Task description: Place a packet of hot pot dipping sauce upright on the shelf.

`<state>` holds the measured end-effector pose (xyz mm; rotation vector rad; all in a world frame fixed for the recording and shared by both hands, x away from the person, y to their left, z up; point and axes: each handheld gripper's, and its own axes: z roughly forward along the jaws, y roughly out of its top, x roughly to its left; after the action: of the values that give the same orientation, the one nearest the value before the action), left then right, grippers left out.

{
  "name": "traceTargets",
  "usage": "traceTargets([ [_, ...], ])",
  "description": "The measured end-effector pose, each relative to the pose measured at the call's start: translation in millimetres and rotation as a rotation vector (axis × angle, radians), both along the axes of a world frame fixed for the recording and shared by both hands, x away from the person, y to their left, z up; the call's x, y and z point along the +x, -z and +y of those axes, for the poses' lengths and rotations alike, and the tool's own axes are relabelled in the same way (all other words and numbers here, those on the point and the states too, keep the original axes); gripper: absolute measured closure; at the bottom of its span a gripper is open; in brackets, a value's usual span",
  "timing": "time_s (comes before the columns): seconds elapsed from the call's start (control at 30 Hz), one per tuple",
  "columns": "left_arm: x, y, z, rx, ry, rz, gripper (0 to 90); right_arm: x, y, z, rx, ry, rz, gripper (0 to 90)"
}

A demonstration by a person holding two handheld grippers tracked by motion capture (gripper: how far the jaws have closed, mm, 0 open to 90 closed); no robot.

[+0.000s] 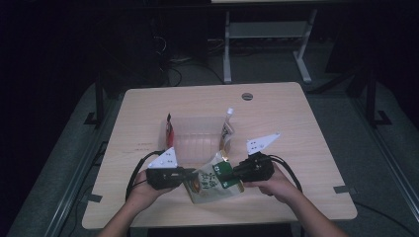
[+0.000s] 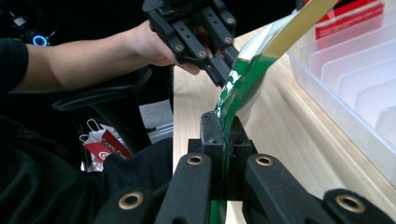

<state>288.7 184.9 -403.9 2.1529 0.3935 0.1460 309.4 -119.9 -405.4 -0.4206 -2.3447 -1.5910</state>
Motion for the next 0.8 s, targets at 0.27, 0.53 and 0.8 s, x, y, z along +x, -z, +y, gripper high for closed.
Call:
traceTargets([
  [0.27,3.5,-2.7,1.3,-0.059,-0.033,0.018,68.5,-1.7,-2.8,-0.1,0.03,0.001,-0.014,90.0],
  [0.53,0.7,-10.1,18.1,-0.085,-0.071,0.027,75.5,-6.4,-8.0,-2.7,0.051,0.005,-0.027,90.0],
  [0.8,-2.8,-9.7,8.9,-0.047,-0.008,0.04,89.7,-9.4,-13.9,-3.1,0.085,0.018,-0.039,89.9],
])
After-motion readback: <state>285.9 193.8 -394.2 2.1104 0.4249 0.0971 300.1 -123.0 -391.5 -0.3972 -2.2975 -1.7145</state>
